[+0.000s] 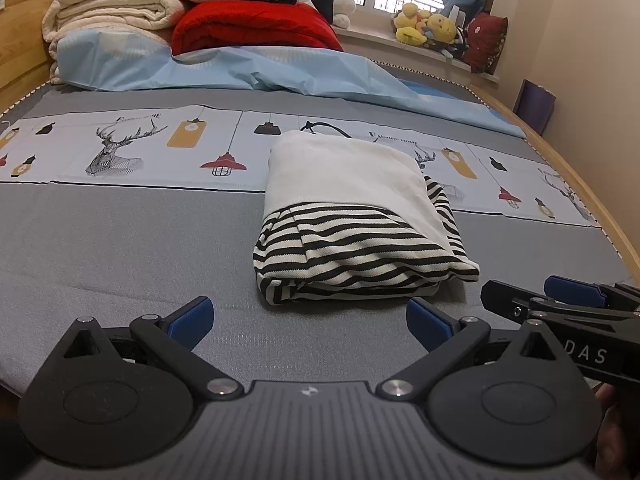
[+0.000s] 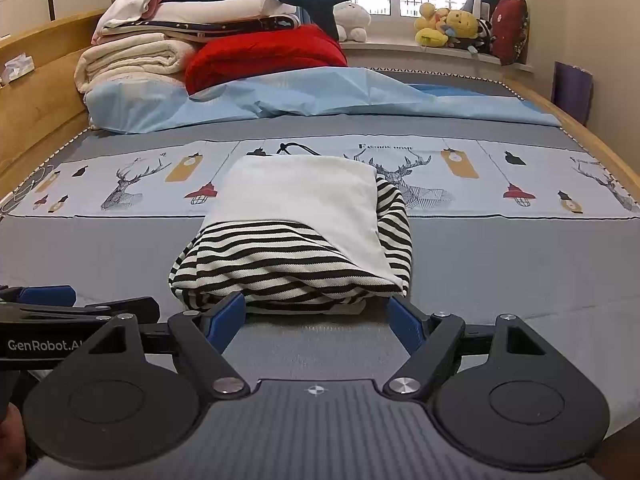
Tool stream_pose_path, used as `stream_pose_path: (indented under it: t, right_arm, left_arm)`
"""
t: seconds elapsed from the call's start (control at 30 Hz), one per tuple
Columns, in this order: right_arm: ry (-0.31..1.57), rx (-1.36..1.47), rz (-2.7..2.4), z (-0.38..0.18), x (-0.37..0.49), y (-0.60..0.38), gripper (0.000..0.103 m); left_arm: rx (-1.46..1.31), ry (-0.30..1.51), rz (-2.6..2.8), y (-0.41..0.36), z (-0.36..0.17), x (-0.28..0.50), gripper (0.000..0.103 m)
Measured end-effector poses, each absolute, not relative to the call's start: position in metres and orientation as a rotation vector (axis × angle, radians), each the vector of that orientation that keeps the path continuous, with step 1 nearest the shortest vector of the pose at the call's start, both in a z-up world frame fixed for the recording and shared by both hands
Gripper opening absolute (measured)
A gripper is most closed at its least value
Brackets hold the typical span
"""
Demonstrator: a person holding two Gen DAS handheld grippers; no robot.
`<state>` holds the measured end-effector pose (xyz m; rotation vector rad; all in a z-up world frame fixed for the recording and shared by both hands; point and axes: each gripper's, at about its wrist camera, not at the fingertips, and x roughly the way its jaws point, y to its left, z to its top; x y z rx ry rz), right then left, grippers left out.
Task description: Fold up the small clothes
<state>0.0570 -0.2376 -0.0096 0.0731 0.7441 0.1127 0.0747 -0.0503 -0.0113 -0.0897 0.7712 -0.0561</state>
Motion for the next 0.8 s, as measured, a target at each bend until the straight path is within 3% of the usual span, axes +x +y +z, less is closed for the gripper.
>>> stream_pose_path:
  t: [0.8]
  right_arm:
    - [0.748,0.075,0.115,-0.0097,0.0572,-0.2383,0.079]
  left_arm:
    - [-0.088,0.770,-0.063,-0.0494,-0.0136,0.0748,0.102]
